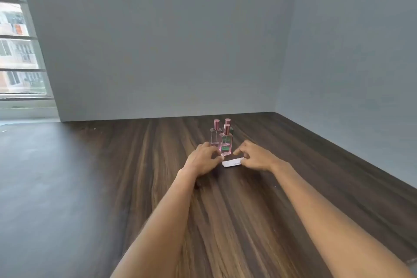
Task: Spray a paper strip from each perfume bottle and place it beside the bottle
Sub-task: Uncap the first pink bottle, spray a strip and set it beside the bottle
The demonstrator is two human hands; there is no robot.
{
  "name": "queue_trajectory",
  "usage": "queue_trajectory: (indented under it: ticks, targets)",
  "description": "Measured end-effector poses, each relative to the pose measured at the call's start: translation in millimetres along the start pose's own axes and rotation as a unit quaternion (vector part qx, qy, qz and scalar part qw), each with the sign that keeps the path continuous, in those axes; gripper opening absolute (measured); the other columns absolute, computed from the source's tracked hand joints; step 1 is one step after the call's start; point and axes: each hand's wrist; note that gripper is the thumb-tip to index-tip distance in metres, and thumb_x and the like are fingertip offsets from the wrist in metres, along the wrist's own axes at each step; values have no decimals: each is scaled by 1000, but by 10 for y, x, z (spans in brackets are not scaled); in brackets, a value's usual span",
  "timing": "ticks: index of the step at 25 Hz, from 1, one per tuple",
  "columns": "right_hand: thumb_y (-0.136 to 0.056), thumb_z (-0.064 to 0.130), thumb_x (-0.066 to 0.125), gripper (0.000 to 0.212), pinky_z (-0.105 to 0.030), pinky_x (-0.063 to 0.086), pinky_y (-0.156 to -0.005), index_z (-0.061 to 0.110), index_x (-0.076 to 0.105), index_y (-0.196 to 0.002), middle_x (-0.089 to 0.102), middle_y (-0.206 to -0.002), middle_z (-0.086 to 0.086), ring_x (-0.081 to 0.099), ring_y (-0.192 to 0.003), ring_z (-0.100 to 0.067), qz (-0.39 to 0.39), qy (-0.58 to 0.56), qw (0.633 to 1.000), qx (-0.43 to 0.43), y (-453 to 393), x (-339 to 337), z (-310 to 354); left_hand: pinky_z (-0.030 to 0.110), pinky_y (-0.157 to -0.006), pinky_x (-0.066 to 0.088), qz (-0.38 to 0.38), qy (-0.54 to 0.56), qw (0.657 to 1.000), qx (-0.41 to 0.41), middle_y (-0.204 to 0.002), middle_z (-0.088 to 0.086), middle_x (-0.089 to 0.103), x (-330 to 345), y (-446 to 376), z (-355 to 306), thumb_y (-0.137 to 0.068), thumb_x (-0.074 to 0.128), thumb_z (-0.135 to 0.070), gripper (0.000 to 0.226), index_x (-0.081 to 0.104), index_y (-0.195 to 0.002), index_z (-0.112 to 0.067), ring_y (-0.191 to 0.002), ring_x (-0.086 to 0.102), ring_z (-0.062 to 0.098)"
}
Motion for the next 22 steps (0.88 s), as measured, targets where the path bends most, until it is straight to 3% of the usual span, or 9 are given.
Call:
queue_trajectory:
  ticks: [4, 9, 12, 15, 18, 20, 22]
  targets:
    - [-82, 21, 61, 30, -33, 44, -91, 20, 66, -111, 49, -104, 6, 50, -97, -12, 57, -12, 998, 33, -59, -1, -124, 36, -98, 38, 43, -49, 997, 30, -122, 5, 57, 47, -76, -5, -86, 59, -49, 40, 66, -118, -27, -118, 47, 24]
    - [-75, 19, 73, 26, -21, 39, -66, 20, 59, -98, 56, -97, 3, 51, -84, -13, 67, -80, 994, 30, -119, -62, -81, 38, -99, 36, 69, -16, 997, 15, -121, 3, 59, 91, -164, 71, -82, 66, -43, 38, 66, -116, -26, -116, 49, 23]
    - [-76, 24, 75, 25, -20, 42, -62, 18, 60, -94, 58, -87, 4, 53, -73, -10, 59, -154, 985, 44, -83, -97, -38, 40, -97, 48, 46, 166, 985, -11, -106, 6, 67, 109, -170, 95, -82, 70, -23, 28, 68, -108, -12, -101, 61, 22]
    - [-80, 27, 73, 18, -17, 41, -57, 16, 64, -90, 60, -79, 9, 52, -68, -5, -1, -210, 977, 44, -23, -134, -6, 23, -77, 53, 35, 356, 932, -54, -86, 5, 66, 69, -104, 12, -86, 66, -6, 17, 64, -103, -5, -76, 59, 15]
    - [-85, 31, 66, 14, -20, 40, -57, 18, 69, -82, 62, -73, 3, 51, -62, -8, -2, -207, 977, 51, 58, -150, -6, 18, -68, 51, 22, 399, 913, -81, -74, 3, 64, 73, -74, -105, -88, 64, -6, 20, 61, -108, -5, -61, 56, 11]
    - [-89, 31, 60, 19, -26, 38, -61, 23, 70, -74, 61, -71, 1, 49, -63, -12, -3, -153, 987, 47, 92, -132, -29, 21, -71, 50, 19, 380, 920, -90, -71, 3, 63, 122, -94, -152, -88, 64, -7, 27, 61, -114, -1, -58, 56, 11]
    - [-89, 28, 58, 18, -27, 40, -66, 25, 72, -79, 63, -76, 9, 52, -68, -8, -28, -124, 991, 41, 112, -132, -38, 21, -69, 49, 27, 362, 928, -87, -69, 3, 62, 163, -122, -209, -89, 62, -6, 30, 60, -118, 1, -57, 55, 11]
Point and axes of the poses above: each hand's wrist, its own y-axis away from the middle knuckle, its own x-axis out of the palm, z = x × y
